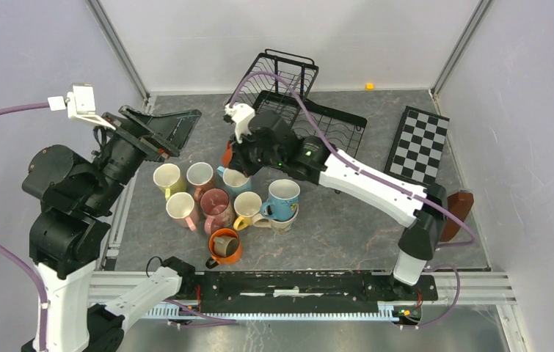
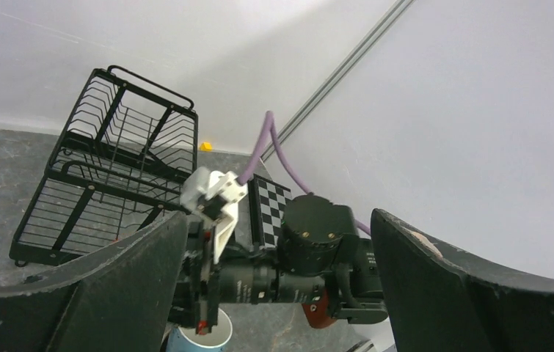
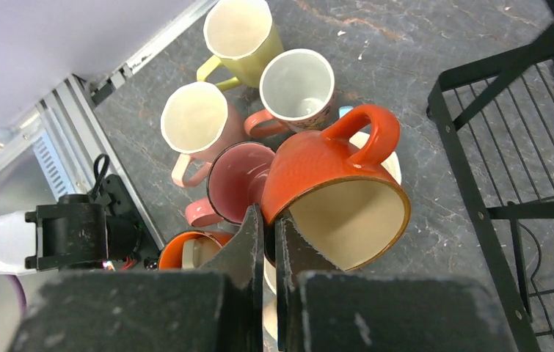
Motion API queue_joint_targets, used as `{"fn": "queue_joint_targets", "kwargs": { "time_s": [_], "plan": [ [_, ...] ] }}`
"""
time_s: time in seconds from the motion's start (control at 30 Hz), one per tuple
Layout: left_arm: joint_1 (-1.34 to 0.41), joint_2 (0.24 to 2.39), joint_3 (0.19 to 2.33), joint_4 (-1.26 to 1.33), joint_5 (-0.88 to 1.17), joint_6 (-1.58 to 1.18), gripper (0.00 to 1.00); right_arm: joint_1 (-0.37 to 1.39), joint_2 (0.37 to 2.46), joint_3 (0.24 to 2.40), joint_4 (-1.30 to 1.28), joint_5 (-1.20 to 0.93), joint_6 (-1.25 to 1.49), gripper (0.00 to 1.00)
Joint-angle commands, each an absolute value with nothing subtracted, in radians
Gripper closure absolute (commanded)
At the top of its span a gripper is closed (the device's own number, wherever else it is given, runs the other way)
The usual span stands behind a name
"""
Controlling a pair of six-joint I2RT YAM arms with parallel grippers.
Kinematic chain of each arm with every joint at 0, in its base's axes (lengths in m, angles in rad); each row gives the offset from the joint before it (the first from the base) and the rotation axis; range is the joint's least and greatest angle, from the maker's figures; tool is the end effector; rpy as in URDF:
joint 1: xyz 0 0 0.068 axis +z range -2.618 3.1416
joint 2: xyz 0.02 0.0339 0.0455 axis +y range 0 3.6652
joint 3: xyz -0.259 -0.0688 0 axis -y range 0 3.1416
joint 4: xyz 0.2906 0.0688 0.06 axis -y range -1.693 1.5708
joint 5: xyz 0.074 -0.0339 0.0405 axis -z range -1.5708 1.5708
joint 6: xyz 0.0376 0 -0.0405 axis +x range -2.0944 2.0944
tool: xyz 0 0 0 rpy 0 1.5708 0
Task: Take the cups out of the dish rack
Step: Place the cup into the cup.
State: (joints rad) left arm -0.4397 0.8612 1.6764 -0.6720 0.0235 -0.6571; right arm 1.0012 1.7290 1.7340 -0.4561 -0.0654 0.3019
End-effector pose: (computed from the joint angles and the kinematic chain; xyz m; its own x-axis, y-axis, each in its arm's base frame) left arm 0.1058 -0.0507 0.5786 -0.1705 -0.5946 -0.7857 0.4325 0.6713 -0.6019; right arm 0.2414 0.3815 0.3821 -0.4838 -0.2052 -0.8508 -0.7627 0.5757 0.2948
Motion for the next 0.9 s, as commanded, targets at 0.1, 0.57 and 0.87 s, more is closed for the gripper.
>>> {"fn": "queue_joint_targets", "kwargs": {
  "time_s": [0.1,0.57,0.87],
  "plan": [
    [-0.436,0.852,1.700,-0.681,0.003,-0.600,0.00,1.085,1.856,1.928,-0.612,0.068,0.227,1.00],
    [-0.436,0.823,1.703,-0.690,-0.032,-0.585,0.00,1.138,1.942,1.964,-0.744,0.156,0.216,1.00],
    [-0.436,0.818,1.693,-0.690,-0.028,-0.585,0.00,1.166,1.952,1.921,-0.775,0.176,0.217,1.00]
  ]
}}
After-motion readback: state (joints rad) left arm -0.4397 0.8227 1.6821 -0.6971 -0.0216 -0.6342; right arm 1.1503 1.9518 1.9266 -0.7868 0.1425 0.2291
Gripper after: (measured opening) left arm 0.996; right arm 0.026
